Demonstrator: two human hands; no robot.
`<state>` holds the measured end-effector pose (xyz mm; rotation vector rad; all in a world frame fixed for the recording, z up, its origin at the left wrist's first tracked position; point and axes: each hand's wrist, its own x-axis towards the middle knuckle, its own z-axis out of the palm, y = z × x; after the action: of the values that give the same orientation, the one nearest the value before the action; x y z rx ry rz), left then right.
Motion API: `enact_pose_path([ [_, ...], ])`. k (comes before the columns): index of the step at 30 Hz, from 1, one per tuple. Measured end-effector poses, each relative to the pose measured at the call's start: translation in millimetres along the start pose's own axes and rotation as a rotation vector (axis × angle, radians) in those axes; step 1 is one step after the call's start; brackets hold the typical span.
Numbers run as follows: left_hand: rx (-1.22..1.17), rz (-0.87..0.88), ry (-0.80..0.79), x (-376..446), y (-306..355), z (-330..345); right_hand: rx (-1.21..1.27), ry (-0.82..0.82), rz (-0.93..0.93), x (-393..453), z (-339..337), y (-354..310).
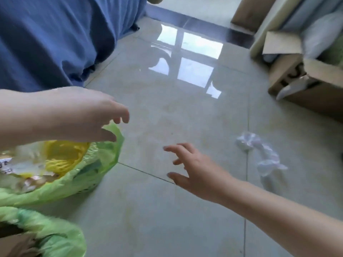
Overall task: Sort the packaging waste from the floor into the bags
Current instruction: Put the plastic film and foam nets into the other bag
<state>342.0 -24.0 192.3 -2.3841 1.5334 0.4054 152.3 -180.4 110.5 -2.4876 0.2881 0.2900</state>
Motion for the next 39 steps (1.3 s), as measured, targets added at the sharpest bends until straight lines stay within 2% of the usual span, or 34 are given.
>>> enact_pose_path([
  [3,0.023,0.159,0.016,60.7,74.7,-8.4,0.114,0.108,0.177,-35.7,-13.8,75.2],
  [6,-0.028,0.244,-0.015,115.2,132.8,-7.7,0.187,0.224,0.32,-62.6,-23.9,143.1],
  [9,-0.071,0.279,-0.079,167.6,179.8,1.6,0.235,0.304,0.466,-82.0,-26.6,211.0],
  [12,-0.112,0.271,-0.125,222.9,218.6,18.6,0.18,0.369,0.618,-95.3,-22.4,277.3],
  [15,-0.177,0.263,-0.153,277.6,260.4,38.4,0.167,0.51,0.764,-105.4,-20.6,328.1],
  [17,-0.186,0.265,-0.147,301.1,278.9,53.7,0.176,0.564,0.781,-102.0,-23.1,343.9],
  [20,-0.104,0.324,-0.095,338.9,311.6,74.0,0.119,0.519,0.714,-90.7,-30.1,372.7],
  [24,-0.018,0.405,-0.044,371.0,345.0,94.5,-0.107,0.223,0.607,-82.2,-22.1,400.2],
  [26,-0.029,0.381,-0.075,377.8,355.9,106.4,-0.168,0.157,0.614,-85.3,-13.4,409.2],
  [31,-0.038,0.371,-0.036,384.7,356.8,120.5,-0.219,0.213,0.645,-85.3,1.4,416.2],
  [37,-0.217,0.198,-0.103,365.3,323.8,137.0,-0.149,0.18,0.754,-78.4,4.1,404.5],
  [39,-0.199,0.158,-0.1,350.1,309.5,143.5,-0.103,0.236,0.777,-75.9,5.9,394.4],
])
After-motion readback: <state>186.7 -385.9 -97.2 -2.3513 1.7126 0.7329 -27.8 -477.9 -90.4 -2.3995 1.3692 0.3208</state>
